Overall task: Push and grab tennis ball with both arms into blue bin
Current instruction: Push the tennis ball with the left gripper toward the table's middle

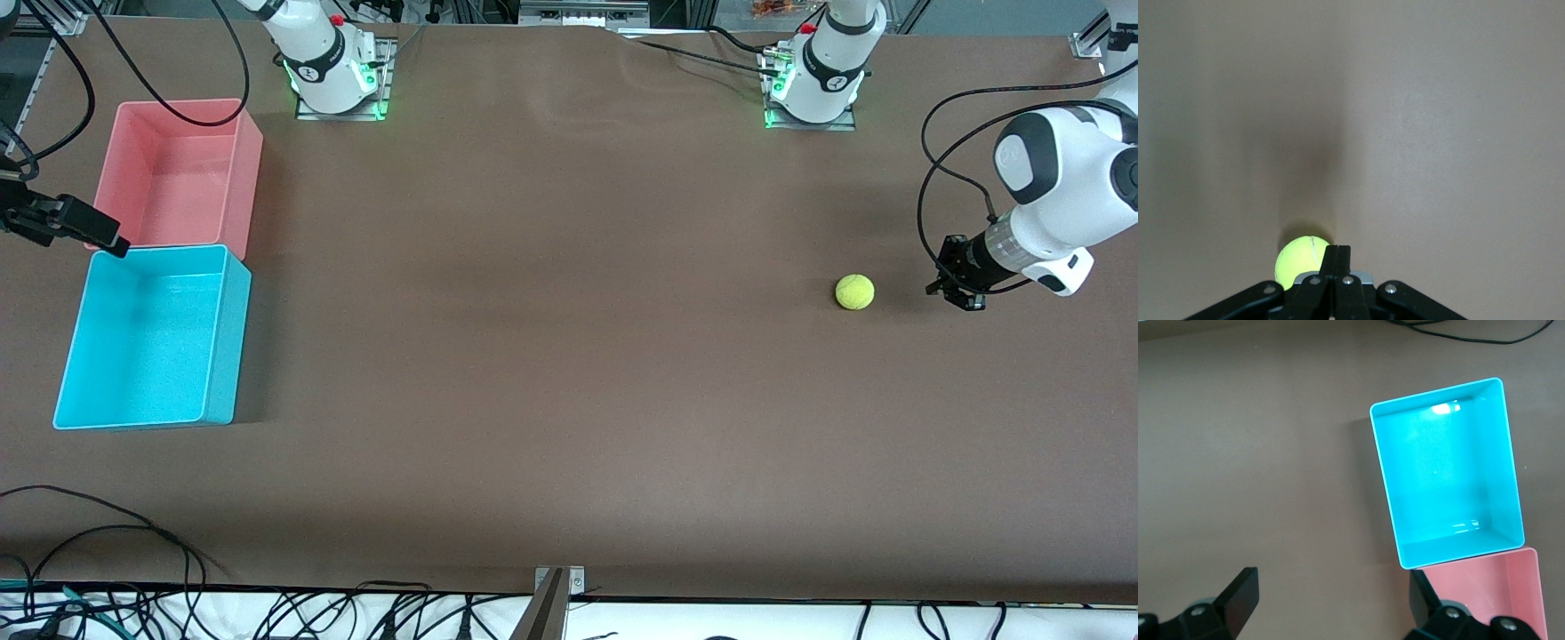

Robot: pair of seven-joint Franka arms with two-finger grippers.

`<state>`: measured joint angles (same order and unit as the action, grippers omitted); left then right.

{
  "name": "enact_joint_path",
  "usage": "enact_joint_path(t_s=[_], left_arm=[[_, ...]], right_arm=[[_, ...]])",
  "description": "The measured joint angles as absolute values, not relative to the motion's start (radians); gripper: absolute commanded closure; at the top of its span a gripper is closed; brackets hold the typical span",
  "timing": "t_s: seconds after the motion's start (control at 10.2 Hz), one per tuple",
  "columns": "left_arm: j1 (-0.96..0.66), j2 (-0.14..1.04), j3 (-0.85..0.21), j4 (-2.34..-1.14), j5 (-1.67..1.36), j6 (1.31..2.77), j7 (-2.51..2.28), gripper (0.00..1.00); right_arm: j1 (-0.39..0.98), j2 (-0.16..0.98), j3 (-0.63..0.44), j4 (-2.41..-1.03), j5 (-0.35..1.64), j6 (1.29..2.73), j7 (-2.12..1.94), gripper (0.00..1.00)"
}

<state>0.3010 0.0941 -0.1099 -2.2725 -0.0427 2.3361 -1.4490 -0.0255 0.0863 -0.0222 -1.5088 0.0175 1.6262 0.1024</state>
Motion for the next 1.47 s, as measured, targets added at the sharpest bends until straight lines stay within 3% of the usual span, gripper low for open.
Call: enact_joint_path(t_s=[0.39,0.88,1.47], left_arm=[[0.302,0.165,-0.11,-2.386,-0.044,2.533,-1.451,1.0],[0.302,0.29,-0.11,-2.434,-0.065,2.753,-1.452,1.0],[0.372,0.317,-0.112,-2.44,-0.065,2.786,-1.371,1.0]], right_arm=[[-0.026,0.086,-0.022,-1.509,0.017,1.626,0.102,0.0],[-0.026,0.086,-0.022,-1.509,0.017,1.626,0.102,0.0],[-0.026,0.086,-0.023,-1.509,0.017,1.626,0.102,0.0]])
